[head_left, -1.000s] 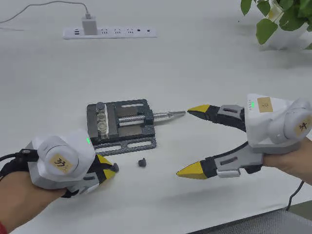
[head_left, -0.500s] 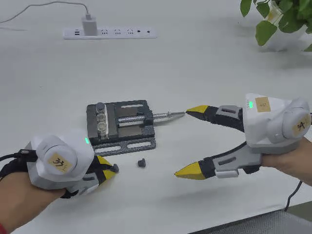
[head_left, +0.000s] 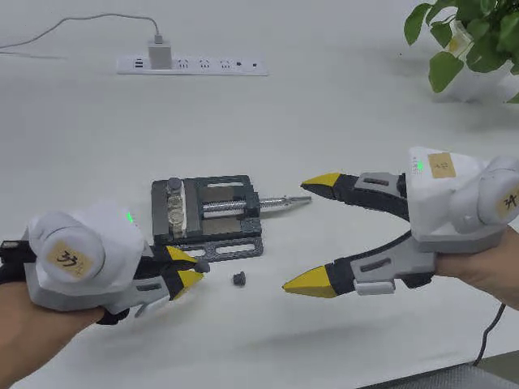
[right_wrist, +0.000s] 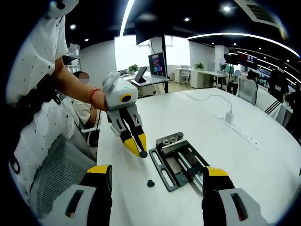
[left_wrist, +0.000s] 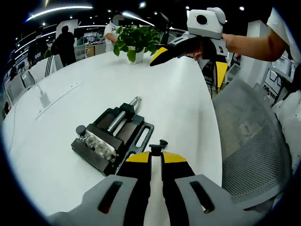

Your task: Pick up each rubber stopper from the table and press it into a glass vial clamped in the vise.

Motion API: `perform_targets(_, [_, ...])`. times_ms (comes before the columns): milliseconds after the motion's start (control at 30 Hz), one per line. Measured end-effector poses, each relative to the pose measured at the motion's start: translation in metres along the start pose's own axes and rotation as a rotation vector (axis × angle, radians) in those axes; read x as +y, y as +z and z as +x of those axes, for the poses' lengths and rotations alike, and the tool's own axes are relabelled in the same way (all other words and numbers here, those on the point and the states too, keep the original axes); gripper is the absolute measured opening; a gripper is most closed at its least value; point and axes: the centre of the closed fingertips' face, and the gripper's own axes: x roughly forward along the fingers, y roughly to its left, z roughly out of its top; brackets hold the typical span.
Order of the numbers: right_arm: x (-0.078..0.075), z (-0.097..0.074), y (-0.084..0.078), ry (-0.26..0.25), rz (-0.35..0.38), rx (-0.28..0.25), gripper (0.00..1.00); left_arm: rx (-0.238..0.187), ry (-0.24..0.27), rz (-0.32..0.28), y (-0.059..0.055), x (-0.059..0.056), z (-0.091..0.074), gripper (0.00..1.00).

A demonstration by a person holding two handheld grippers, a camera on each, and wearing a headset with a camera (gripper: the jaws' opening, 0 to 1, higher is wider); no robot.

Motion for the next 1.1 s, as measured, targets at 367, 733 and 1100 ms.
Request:
perform_targets(367, [0.018, 0.011, 0.041, 0.103, -0.047, -0.017, 0.57, -0.140, -0.007, 0.033, 0.051, -0.013, -0.028, 0.04])
perform_targets(733, [0.040, 0.021, 0.056, 0.225, -0.094, 0.026, 0.32, -0.195, -0.035, 0.082, 0.073, -0.029, -0.039, 0.04])
perform_targets(1100, [0.051, 0.026, 0.057, 0.295, -0.119, 0.072, 0.15, -0.208, -0.062, 0.137, 0.081, -0.040, -0.047, 0.04])
